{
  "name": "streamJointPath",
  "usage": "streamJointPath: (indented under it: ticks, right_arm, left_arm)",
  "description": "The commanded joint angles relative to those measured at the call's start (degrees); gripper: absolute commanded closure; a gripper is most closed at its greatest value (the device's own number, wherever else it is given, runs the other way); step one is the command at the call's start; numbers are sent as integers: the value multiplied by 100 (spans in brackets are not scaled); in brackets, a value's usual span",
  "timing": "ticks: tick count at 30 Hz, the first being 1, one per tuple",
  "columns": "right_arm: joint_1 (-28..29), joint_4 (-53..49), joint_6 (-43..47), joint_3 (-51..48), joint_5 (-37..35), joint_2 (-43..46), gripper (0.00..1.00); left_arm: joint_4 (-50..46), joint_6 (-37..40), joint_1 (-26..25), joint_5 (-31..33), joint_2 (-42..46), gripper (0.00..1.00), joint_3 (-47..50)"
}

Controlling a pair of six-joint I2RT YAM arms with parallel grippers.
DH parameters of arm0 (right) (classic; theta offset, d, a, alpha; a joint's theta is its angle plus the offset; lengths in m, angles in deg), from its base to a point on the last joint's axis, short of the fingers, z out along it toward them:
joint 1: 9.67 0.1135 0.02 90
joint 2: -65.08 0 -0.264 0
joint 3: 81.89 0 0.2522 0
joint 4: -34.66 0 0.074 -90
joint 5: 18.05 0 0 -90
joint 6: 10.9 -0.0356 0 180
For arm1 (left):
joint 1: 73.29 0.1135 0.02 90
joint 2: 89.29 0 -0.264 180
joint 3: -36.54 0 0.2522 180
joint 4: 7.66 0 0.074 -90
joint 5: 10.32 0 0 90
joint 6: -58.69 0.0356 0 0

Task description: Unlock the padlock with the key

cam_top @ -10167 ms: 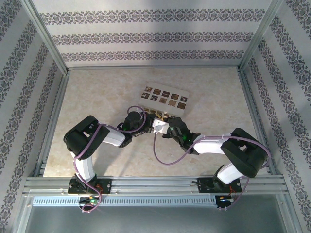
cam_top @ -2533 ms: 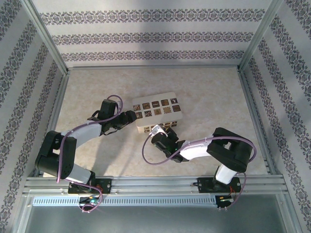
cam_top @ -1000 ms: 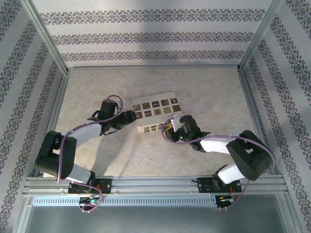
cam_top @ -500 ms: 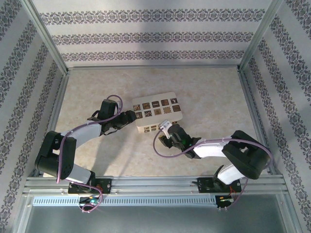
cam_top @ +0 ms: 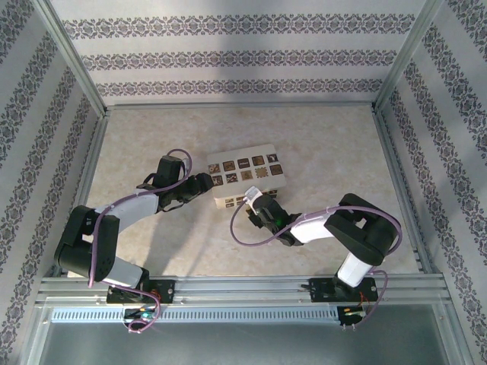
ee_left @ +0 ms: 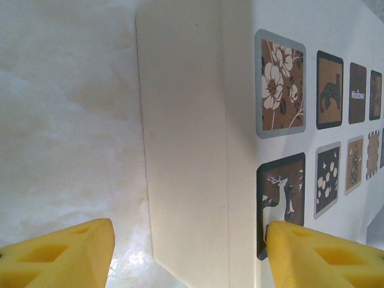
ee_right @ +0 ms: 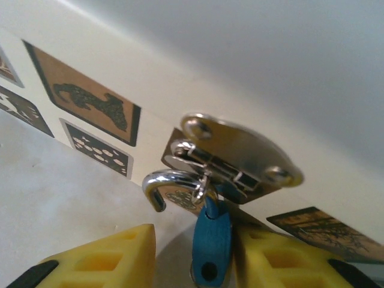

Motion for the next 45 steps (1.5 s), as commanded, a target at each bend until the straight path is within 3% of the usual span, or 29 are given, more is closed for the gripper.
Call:
streamJointPath:
  ticks: [1,8,12,22,30,33,45]
  right_arm:
    - [58,263,54,71,-29,8,69]
    - [-70,255,-29,-236,173,407,86]
    - [-268,263,-118,-360,561,675,90]
    - [-789,264,-251,-494,1899,932,90]
    - [-1702,430,-1064,-495,4410,874,90]
    - [-1920,583,-1305,-452,4936,621,90]
    - [-2165,1819,-1908,-570,5428,-239,90]
  left_arm:
    - [-164,-39,-57,84,99,33,120]
    - [-125,-47,-63,77,86,33,138]
    - [-127,-53,-58,85,82,33,129]
    - [-159,-42,-65,110,158,33,166]
    - [-184,-40,-64,84,191,33,191]
    - [-152,-52,-65,75,205,33,222]
    - [-281,-35,-65,183,486,33,193]
